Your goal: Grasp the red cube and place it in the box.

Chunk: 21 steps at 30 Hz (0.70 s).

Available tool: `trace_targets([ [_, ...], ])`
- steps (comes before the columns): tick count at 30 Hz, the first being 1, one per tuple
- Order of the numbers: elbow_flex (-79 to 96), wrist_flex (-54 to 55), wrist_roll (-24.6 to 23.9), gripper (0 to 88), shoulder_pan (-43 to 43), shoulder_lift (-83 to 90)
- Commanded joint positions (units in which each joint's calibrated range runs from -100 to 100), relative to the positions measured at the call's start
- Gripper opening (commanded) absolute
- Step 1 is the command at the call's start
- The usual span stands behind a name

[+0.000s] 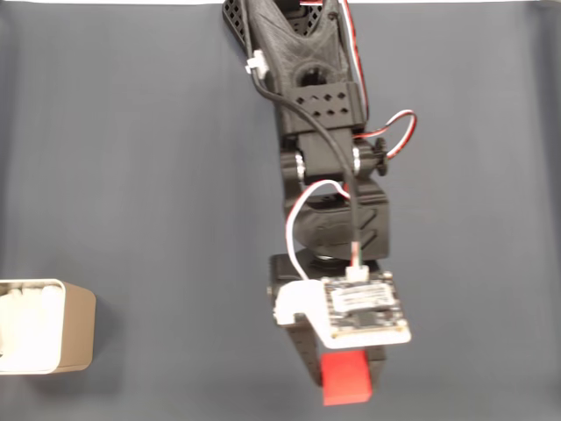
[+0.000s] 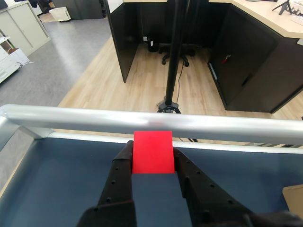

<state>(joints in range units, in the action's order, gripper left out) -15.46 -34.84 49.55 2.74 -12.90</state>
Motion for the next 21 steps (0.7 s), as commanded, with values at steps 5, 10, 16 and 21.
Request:
trace_targets([
  [5, -0.7, 0.3, 0.5, 0.0, -4.1, 5.0],
  [10, -1.0, 0.8, 0.5, 0.0, -6.1, 4.9],
  [16, -1.2, 1.3, 0.8, 0.0, -8.5, 4.9],
  [21, -1.8, 1.4, 0.9, 0.0, -10.8, 4.9],
])
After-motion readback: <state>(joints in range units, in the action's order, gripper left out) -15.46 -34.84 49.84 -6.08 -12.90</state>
